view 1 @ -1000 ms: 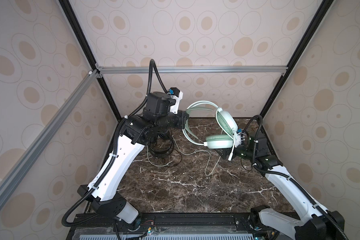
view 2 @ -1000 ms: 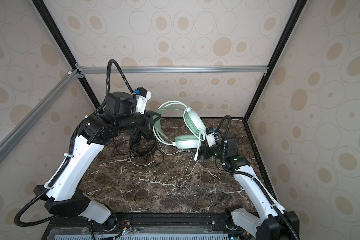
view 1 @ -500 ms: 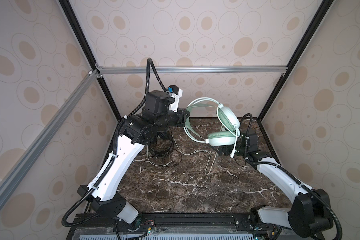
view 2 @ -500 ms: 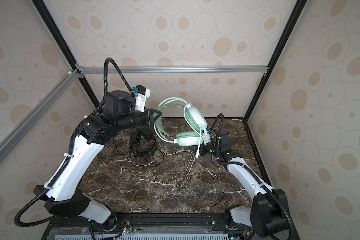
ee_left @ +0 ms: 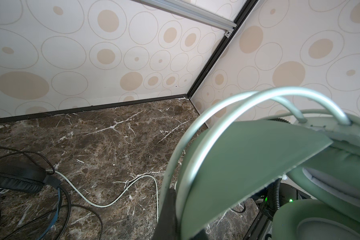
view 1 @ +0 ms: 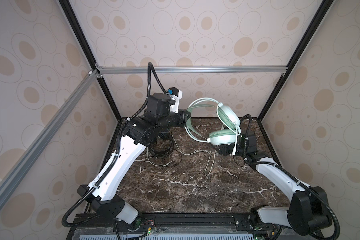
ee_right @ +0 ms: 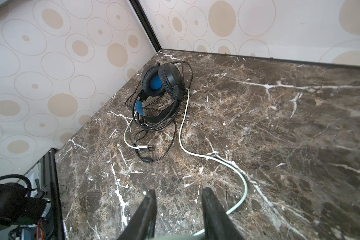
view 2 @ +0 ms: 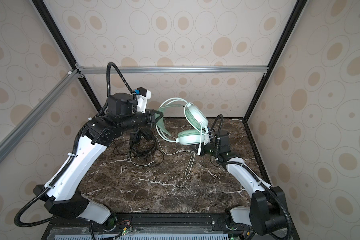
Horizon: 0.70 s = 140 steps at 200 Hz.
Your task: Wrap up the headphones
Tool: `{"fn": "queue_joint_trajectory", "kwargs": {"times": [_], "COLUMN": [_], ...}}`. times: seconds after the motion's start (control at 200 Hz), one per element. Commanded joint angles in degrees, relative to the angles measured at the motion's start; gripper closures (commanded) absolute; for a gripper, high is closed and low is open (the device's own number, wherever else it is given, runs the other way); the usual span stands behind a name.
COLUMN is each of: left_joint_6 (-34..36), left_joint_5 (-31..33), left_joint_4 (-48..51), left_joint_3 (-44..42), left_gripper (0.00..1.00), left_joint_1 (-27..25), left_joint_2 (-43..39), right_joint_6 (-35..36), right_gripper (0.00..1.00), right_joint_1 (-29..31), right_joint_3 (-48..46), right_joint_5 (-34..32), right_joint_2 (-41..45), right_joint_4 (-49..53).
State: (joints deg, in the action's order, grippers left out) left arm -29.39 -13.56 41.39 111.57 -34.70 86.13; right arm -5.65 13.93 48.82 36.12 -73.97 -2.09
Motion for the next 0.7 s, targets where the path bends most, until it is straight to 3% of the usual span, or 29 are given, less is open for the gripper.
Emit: {"fn": "queue_joint_trajectory", "kwargs": {"times": [0.0, 0.225, 0.5, 0.695], "left_joint_6": [-3.84, -9.5, -21.26, -27.46], "left_joint_5": [0.2, 5.02, 15.51, 20.7], "left_joint_4": [-6.73, -16.56, -33.18, -39.29], "left_joint_3": [0.32, -5.24, -19.62, -23.12], "left_gripper": [1.0, 1.0, 1.0, 1.0], "left_joint_1": [0.68, 1.03, 1.0, 0.37], "left_joint_2": [-3.53, -5.34, -9.51, -8.29], "right_joint_6": [0.59, 1.81, 4.49, 5.91], "right_gripper": [0.73, 1.0, 1.0, 1.0], "right_joint_1": [0.44, 1.47, 4.33, 7.79], "right_joint_3": [-0.57, -1.35, -1.38, -2.48], "right_joint_5": [-0.19, -2.97, -12.6, -19.37], "right_joint_2": [1.03, 5.98, 13.11, 17.49], "right_joint_4": [0.85, 5.74, 15.75, 20.85]}}
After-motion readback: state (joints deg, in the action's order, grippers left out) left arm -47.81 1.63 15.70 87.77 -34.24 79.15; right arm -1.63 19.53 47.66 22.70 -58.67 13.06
